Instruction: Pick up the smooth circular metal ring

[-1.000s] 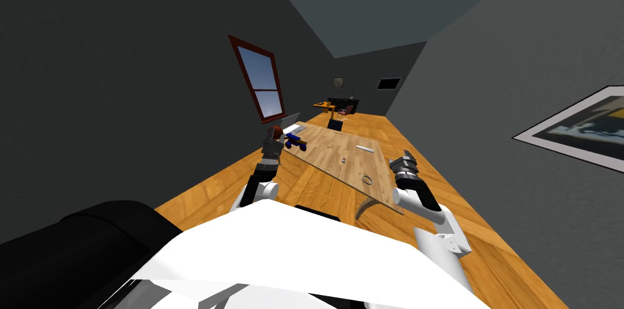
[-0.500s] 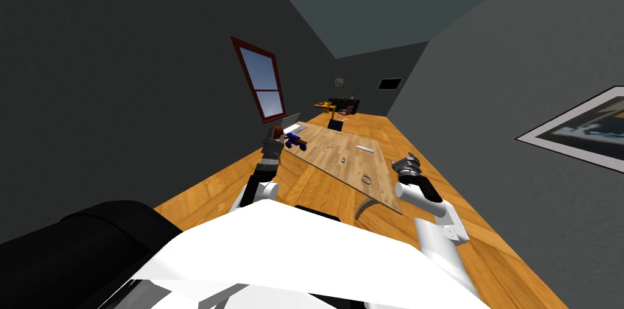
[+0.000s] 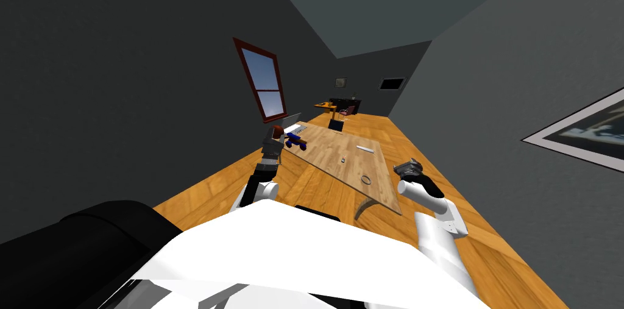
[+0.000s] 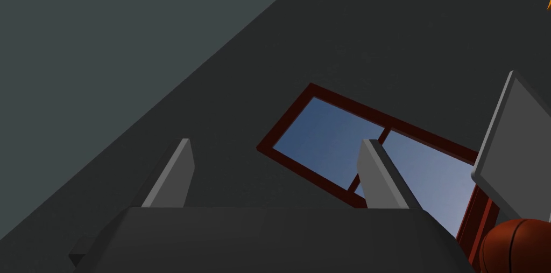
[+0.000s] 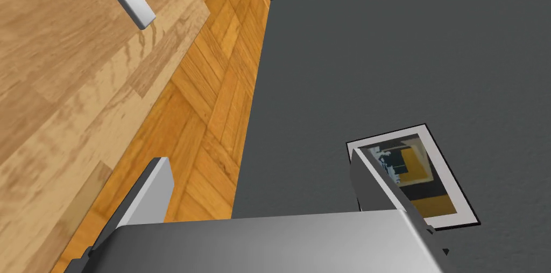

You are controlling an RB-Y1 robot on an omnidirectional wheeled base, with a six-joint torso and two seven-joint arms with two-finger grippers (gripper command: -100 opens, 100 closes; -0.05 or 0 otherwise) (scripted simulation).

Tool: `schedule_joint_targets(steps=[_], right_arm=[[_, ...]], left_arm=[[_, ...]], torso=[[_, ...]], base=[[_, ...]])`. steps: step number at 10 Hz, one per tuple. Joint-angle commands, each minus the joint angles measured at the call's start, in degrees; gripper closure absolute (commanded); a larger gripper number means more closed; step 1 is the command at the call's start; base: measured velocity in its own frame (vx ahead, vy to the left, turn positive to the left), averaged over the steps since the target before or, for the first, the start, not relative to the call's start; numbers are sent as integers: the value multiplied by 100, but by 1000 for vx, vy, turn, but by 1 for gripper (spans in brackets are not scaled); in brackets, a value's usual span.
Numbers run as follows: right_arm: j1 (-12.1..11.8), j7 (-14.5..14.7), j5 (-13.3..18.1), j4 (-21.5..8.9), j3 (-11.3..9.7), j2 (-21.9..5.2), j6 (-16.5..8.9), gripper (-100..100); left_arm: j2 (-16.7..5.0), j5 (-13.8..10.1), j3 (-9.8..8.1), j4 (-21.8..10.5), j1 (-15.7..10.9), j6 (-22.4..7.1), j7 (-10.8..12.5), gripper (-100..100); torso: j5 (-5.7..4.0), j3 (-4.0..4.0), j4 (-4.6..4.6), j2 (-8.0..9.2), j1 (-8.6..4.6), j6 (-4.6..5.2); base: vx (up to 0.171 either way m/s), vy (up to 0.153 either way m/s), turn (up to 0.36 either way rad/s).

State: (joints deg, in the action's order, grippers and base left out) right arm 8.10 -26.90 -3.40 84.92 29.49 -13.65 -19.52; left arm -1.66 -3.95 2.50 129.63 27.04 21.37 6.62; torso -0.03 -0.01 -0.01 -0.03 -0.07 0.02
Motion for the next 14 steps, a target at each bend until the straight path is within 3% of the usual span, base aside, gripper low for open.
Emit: schedule_joint_targets(steps=[1, 2, 3, 4, 5, 8, 9, 10, 11, 12, 13, 14], right_arm=[[216, -151, -55, -286, 224, -71, -286, -100], [216, -151, -55, -327, 224, -71, -405, -100], [405, -271, -77, -601, 418, -111, -555, -100], [405, -271, -77, -623, 418, -111, -696, -100], [583, -386, -92, -880, 606, -152, -848, -100], [750, -498, -102, -1215, 790, -191, -1273, -100], [905, -604, -106, -1500, 968, -228, -1458, -100], [905, -604, -106, -1508, 968, -228, -1554, -100], [1051, -706, -106, -1669, 1141, -263, -1830, -100], [1051, -706, -106, -1797, 1141, -263, -1830, -100], [1186, -804, -101, -1975, 1308, -296, -2089, -100], [1186, -804, -101, -2078, 1308, -296, -2098, -100]], left_arm=[[0, 0, 0, 0, 0, 0, 0, 0], [0, 0, 0, 0, 0, 0, 0, 0], [0, 0, 0, 0, 0, 0, 0, 0], [0, 0, 0, 0, 0, 0, 0, 0], [0, 0, 0, 0, 0, 0, 0, 0], [0, 0, 0, 0, 0, 0, 0, 0], [0, 0, 0, 0, 0, 0, 0, 0], [0, 0, 0, 0, 0, 0, 0, 0], [0, 0, 0, 0, 0, 0, 0, 0], [0, 0, 0, 0, 0, 0, 0, 0], [0, 0, 0, 0, 0, 0, 0, 0], [0, 0, 0, 0, 0, 0, 0, 0]], torso=[[0, 0, 0, 0, 0, 0], [0, -1, 0, -2, -1, -1], [0, -1, 0, -2, 0, 0], [0, -3, -1, -5, 0, -1], [0, -2, -1, -4, 1, 0], [1, -4, -1, -7, 1, 0], [0, -5, -2, -8, 3, 0], [1, -6, -2, -11, 4, -1], [1, -5, -2, -9, 4, 1], [1, -7, -2, -12, 4, -1], [1, -6, -2, -10, 4, 0], [0, -7, -3, -11, 3, 0]], base=[[3, -19, 39], [6, -18, 19], [11, -19, 28], [11, -19, 22], [15, -18, 38], [18, -15, 22], [27, -13, 38], [23, -13, 20], [32, -11, 33], [27, -11, 15], [29, -15, 29], [24, -11, 21]])
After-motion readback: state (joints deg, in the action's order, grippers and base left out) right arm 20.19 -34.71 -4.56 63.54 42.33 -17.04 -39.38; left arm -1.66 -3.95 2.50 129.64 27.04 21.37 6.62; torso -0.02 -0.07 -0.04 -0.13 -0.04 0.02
